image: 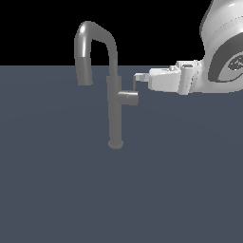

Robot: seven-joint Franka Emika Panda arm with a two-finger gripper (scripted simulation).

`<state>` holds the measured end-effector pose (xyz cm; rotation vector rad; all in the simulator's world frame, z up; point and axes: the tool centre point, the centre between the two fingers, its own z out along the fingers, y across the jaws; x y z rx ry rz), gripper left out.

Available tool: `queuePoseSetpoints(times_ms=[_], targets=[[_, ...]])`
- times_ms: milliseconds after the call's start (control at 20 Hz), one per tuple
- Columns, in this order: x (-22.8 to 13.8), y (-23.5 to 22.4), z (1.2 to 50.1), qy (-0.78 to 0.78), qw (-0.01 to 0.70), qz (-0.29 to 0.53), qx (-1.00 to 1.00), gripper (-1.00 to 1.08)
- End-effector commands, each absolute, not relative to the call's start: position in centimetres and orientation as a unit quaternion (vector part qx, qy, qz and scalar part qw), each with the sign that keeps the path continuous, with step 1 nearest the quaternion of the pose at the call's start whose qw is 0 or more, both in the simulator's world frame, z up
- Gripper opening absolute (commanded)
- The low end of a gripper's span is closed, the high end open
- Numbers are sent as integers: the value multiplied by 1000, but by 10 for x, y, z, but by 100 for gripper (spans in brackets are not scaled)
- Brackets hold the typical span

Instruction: Turn on the faucet by rotating a designated handle.

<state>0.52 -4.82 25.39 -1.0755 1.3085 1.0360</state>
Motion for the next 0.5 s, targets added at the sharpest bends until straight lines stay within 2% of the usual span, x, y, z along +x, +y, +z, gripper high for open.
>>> queuePoseSetpoints(times_ms=[0,450], targets=[[6,-48,249,556,550,440,-441,-100],[6,-46,247,557,552,442,-436,-100]])
